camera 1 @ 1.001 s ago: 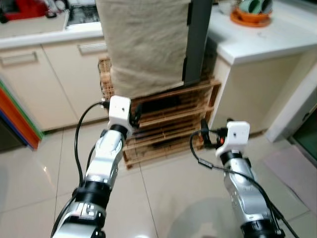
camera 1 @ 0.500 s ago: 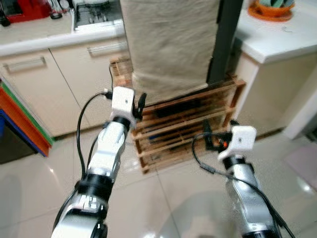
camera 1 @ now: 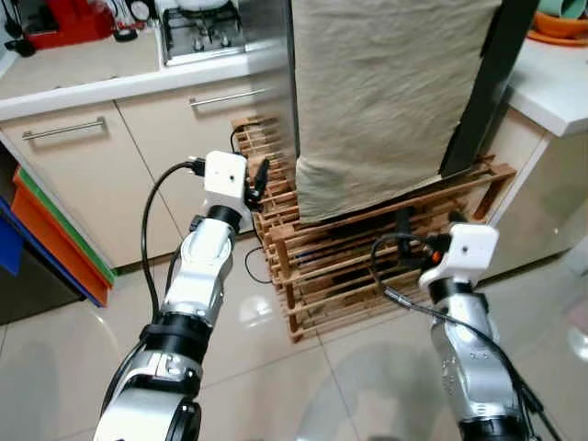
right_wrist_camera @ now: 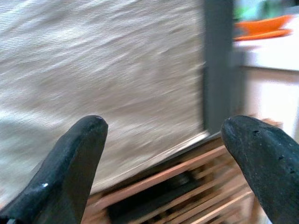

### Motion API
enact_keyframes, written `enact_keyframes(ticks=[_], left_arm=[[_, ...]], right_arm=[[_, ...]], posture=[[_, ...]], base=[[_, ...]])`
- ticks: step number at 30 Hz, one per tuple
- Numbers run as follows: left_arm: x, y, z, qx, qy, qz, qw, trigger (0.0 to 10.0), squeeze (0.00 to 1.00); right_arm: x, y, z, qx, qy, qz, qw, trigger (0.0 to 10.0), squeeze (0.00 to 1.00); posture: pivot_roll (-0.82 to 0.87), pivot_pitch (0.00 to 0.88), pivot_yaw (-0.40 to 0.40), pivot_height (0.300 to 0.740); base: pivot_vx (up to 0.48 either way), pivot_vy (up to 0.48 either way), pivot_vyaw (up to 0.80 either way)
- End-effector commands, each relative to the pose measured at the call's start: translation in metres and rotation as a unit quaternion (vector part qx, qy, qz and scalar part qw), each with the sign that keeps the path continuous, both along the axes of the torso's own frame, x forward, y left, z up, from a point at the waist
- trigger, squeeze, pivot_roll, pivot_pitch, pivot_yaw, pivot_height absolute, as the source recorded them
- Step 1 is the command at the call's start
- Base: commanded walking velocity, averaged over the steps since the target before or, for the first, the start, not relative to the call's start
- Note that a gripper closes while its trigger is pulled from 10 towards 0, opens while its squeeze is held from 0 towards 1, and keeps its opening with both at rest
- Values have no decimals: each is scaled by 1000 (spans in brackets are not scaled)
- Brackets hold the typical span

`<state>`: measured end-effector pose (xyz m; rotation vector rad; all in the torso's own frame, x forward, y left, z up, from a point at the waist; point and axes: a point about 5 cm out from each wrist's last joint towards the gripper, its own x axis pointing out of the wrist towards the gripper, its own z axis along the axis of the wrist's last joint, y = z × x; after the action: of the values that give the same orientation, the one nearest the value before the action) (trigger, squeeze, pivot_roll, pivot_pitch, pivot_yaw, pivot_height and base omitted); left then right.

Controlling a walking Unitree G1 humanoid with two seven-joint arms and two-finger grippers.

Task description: Restocking fridge

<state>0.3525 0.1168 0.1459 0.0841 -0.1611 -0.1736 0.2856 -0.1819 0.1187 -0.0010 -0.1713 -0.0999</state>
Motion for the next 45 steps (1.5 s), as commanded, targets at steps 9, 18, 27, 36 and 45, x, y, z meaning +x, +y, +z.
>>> enact_keyframes(ticks=[9,18,27,36,45], left_arm=[[-1,7,8,-1,-19,5,1000,10000,0],[-3,0,13,-15,-32,-2,999,10000,0],[-2,-3,17,-18,-31,-5,999,10000,0],[-3,-2,18,-20,-31,3,999,10000,0],[-11,7,16,-2,-27,3,1000,10000,0]], right_arm=[[32,1,32,7,-29,-14,999,10000,0],[38,23,40,10,-45,32,998,10000,0],[50,27,51,23,-47,39,998,10000,0],[68,32,67,22,-43,47,998,10000,0],[96,41,73,9,-15,56,998,10000,0]], posture=[[-103,0,80,740],[-106,0,80,740],[-104,0,80,740],[-81,0,84,740],[-33,0,98,740]], base=[[93,0,0],[339,285,0],[217,187,0],[0,0,0],[0,0,0]])
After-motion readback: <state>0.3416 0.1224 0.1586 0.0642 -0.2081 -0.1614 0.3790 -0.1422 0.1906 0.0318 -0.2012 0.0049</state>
